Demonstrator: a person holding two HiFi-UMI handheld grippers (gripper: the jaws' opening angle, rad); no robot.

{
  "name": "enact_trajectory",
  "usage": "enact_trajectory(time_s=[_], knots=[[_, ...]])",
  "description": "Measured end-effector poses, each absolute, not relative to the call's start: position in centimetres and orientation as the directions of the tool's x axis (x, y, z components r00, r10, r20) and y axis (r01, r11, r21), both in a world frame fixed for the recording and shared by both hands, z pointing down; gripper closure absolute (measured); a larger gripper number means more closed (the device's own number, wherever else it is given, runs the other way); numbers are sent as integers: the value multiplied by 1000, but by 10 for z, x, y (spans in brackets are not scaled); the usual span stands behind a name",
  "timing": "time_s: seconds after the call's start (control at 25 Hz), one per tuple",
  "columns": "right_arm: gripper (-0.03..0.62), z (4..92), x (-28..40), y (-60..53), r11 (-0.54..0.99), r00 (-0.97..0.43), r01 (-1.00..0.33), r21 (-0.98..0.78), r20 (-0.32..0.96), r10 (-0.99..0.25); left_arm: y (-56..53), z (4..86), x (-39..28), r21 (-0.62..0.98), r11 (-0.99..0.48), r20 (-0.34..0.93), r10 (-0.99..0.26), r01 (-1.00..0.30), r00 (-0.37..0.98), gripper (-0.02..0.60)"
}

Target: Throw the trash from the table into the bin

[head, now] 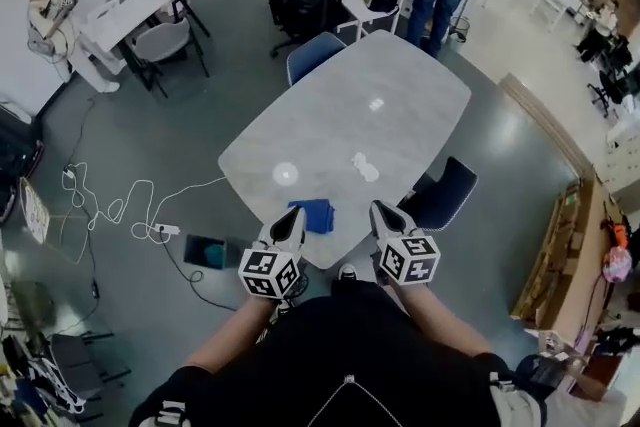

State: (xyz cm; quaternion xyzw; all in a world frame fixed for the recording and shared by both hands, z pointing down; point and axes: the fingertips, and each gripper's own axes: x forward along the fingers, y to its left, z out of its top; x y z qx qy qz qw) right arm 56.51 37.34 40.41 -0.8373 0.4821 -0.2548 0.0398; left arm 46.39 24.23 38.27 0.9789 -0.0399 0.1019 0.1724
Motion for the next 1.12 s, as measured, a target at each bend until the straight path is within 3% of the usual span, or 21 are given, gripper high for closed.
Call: enact_trajectory(time_s=[0.32, 0.4, 0.72, 0.96, 1.12], knots=[[558, 476, 641, 325, -481, 321, -853, -203, 522, -790, 211, 399, 448, 339, -877, 272, -254, -340, 928, 581], [487, 520, 665, 319, -485, 300, -854, -191, 582, -756, 207, 407, 438, 331, -856, 295, -306, -397, 905, 581], [407, 688, 761, 297, -591, 309, -797, -120, 761, -570, 189, 428, 393, 293, -764, 380, -458, -574, 804, 581], [364, 768, 779, 279, -589, 270, -806, -57, 850, -452, 188, 449, 355, 265, -702, 459, -512, -662, 726, 581], [381, 795, 774, 274, -579, 218, -812, -76, 881, -421, 183, 452, 346, 254, -680, 473, -533, -688, 702, 581]])
